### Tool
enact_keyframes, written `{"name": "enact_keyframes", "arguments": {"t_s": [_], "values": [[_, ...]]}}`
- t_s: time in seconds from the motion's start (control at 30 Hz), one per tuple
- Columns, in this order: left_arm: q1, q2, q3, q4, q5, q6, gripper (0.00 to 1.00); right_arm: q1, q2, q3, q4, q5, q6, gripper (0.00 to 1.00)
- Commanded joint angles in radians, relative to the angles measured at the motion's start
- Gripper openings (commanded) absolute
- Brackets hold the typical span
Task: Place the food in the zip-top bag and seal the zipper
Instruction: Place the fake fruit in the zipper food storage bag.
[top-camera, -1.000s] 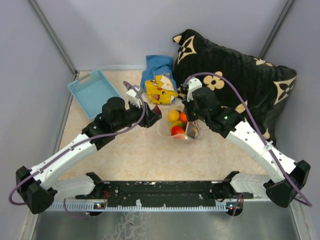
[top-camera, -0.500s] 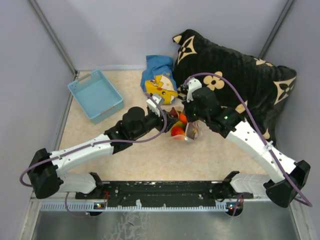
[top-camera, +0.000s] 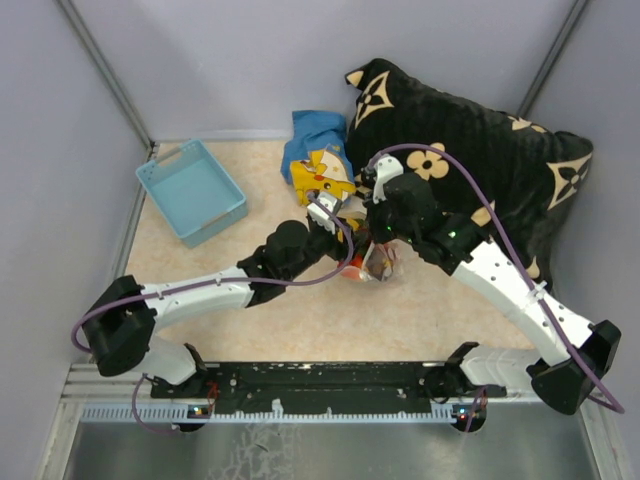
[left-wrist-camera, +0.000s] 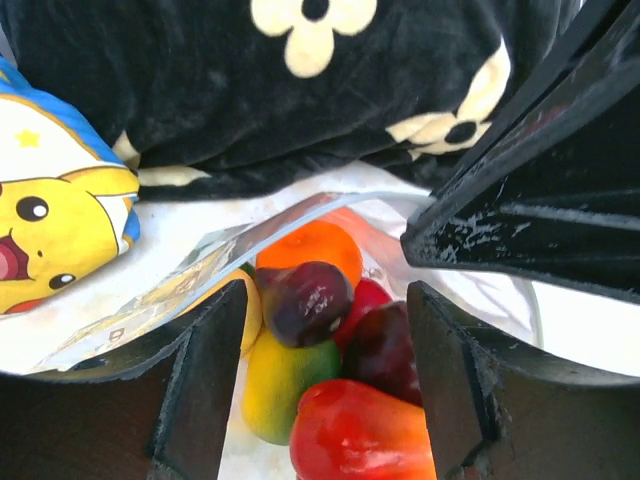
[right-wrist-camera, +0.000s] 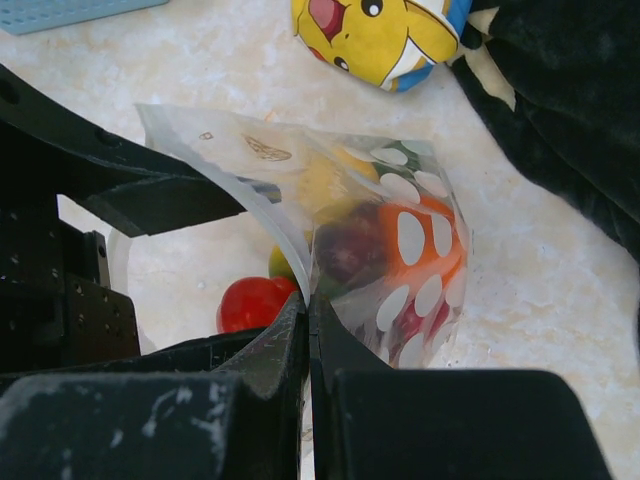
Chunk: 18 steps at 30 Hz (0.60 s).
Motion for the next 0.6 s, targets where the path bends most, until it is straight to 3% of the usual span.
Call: {"name": "enact_keyframes", "arguments": {"t_s": [0.0,0.23,0.57], "values": [[-0.006,0.005,0.007,0.112,-0.037,-0.013,0.72,-0.003,0.001,0.048,0.036,-0.011,0.007,0.0],[-0.006,-0.107,-0.004,-0.023,0.003,-0.062,0.74,-0.003,-0.008,0.037,0.045,-0.001,0.006,0.0],[-0.006,-0.364,-0.081,-0.383,-0.065,-0.187,0.75,-0.003,-0.004,0.032,0.065,-0.005,0.008,0.0]]}}
